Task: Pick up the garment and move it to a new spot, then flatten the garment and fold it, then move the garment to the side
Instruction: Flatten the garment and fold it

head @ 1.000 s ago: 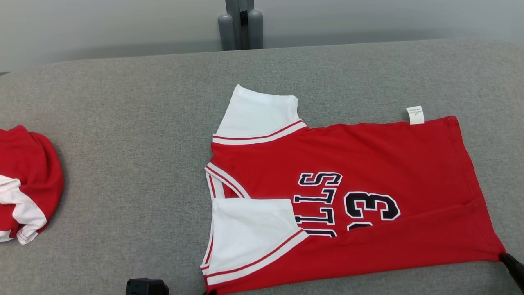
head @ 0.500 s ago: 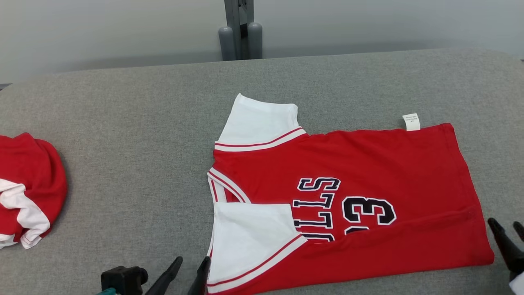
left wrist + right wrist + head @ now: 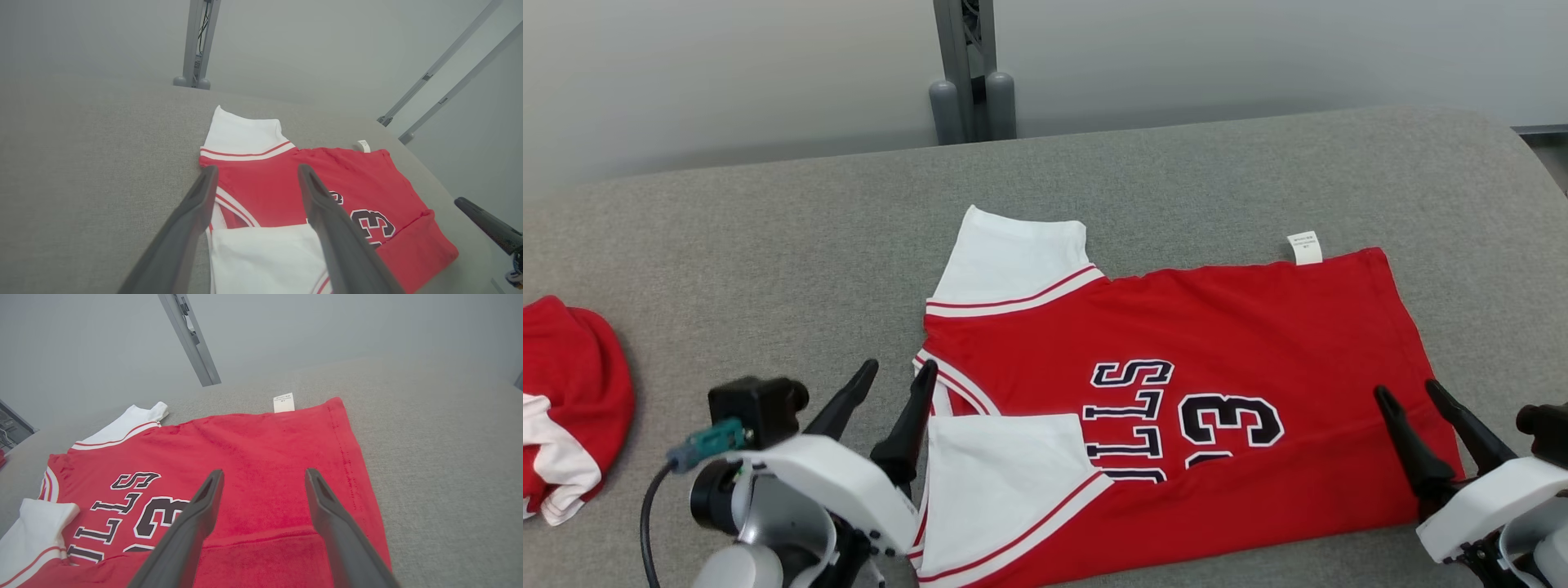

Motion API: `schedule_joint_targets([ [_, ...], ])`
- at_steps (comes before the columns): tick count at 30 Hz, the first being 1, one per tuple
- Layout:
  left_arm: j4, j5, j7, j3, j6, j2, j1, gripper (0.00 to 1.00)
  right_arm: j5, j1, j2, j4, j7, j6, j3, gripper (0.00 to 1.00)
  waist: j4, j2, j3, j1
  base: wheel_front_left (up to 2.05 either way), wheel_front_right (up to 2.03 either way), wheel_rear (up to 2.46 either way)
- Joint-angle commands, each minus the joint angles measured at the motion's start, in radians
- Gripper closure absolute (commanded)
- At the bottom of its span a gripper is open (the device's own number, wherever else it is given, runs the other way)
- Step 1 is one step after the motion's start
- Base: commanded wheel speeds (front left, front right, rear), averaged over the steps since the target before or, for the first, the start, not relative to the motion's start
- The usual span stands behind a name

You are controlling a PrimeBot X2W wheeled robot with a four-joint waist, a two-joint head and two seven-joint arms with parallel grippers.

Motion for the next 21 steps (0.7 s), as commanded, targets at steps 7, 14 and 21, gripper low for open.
schedule_joint_targets([
  [7, 0.225, -0.048, 0.123, 0.015, -0.061, 0.033, -0.304, 0.00, -0.080, -0.011, 0.049, -0.034, 0.043, 0.000, -0.049, 0.00, -0.055, 0.0000, 0.056, 0.0000, 0.00, 0.00, 0.00],
  [14, 0.471, -0.050, 0.307, -0.012, -0.092, 0.072, -0.628, 0.00, -0.119, -0.038, 0.085, -0.075, 0.077, 0.000, -0.075, 0.00, -0.103, 0.0000, 0.158, 0.0000, 0.00, 0.00, 0.00],
  [21, 0.695, 0.006, 0.431, -0.074, -0.108, 0.091, -0.883, 0.00, -0.150, -0.096, 0.107, -0.097, 0.093, 0.000, -0.067, 0.00, -0.143, 0.0000, 0.250, 0.0000, 0.00, 0.00, 0.00],
])
